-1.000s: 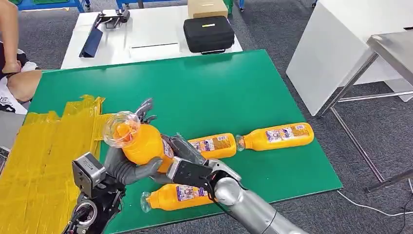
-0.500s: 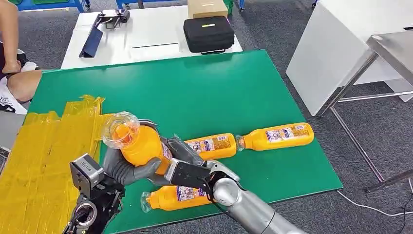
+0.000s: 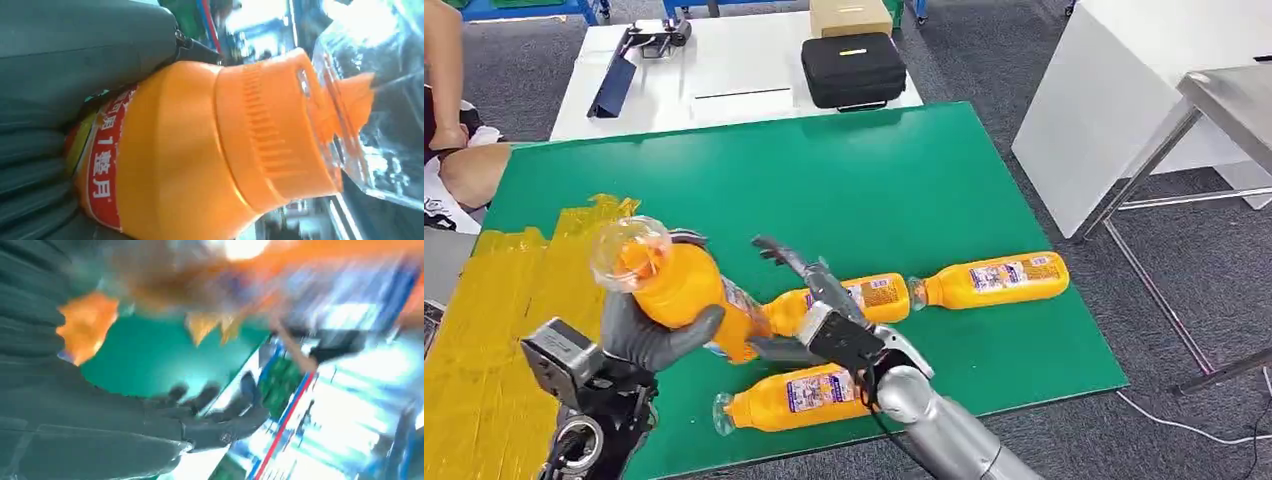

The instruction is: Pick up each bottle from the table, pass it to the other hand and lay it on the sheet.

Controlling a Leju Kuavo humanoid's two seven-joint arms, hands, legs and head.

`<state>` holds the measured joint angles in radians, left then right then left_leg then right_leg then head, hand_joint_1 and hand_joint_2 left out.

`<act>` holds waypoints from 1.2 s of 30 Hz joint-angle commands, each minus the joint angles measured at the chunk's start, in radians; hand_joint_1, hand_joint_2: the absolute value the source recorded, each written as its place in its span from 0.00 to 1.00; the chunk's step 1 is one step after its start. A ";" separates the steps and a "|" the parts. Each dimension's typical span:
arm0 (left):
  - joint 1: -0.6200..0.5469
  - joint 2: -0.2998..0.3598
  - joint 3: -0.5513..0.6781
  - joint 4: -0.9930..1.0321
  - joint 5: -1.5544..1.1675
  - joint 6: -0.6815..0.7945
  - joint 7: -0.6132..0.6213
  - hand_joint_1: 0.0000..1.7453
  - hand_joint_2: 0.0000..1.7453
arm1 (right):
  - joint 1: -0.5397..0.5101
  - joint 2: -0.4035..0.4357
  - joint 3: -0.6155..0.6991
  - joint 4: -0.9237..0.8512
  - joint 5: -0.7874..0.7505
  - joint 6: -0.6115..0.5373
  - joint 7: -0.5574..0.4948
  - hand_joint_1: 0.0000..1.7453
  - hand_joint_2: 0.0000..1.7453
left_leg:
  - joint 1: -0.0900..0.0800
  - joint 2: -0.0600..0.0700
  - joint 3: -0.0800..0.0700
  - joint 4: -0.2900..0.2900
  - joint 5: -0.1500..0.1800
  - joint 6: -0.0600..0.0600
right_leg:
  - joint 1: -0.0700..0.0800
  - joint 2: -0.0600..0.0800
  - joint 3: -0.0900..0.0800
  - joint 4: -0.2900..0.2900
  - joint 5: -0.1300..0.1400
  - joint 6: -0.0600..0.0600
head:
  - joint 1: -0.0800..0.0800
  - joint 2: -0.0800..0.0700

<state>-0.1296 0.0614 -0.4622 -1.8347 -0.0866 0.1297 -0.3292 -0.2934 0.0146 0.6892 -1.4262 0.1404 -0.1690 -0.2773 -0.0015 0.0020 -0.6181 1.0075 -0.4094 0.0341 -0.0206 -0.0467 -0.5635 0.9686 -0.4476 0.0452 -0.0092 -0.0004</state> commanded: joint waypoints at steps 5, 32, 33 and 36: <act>0.031 0.003 0.167 -0.056 -0.038 0.094 -0.013 1.00 1.00 | 0.089 -0.051 -0.123 -0.179 -0.024 -0.080 -0.030 0.00 1.00 | 0.001 -0.001 0.005 0.000 -0.002 -0.003 | 0.001 0.003 0.006 -0.001 -0.002 -0.003 | -0.001 0.000; -0.042 0.353 0.203 0.384 -1.484 0.287 0.453 1.00 1.00 | 0.371 -0.202 -0.484 -0.552 0.289 -0.298 -0.090 0.00 1.00 | 0.000 -0.002 0.003 -0.001 -0.001 -0.002 | 0.000 0.001 0.003 -0.001 -0.002 -0.002 | 0.000 0.000; -0.054 0.350 0.205 0.421 -1.484 0.269 0.444 1.00 1.00 | 0.389 -0.195 -0.496 -0.565 0.301 -0.298 -0.095 0.00 1.00 | 0.001 -0.004 0.005 -0.002 -0.001 -0.003 | 0.000 -0.001 0.006 -0.002 -0.003 -0.003 | 0.000 0.000; -0.079 0.336 0.223 0.515 -1.484 0.186 0.409 1.00 1.00 | 0.425 -0.178 -0.508 -0.591 0.326 -0.275 -0.085 0.00 1.00 | 0.001 -0.004 0.007 -0.003 -0.001 -0.003 | 0.000 0.001 0.005 -0.002 -0.003 -0.004 | -0.001 0.000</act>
<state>-0.1080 0.2954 -0.1534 -1.6390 -1.5827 0.4279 0.0977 0.0530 -0.1602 0.2834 -1.9627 0.4326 -0.4719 -0.3628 -0.0012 0.0027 -0.6187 1.0075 -0.4102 0.0335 -0.0204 -0.0456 -0.5662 0.9683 -0.4481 0.0448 -0.0099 -0.0004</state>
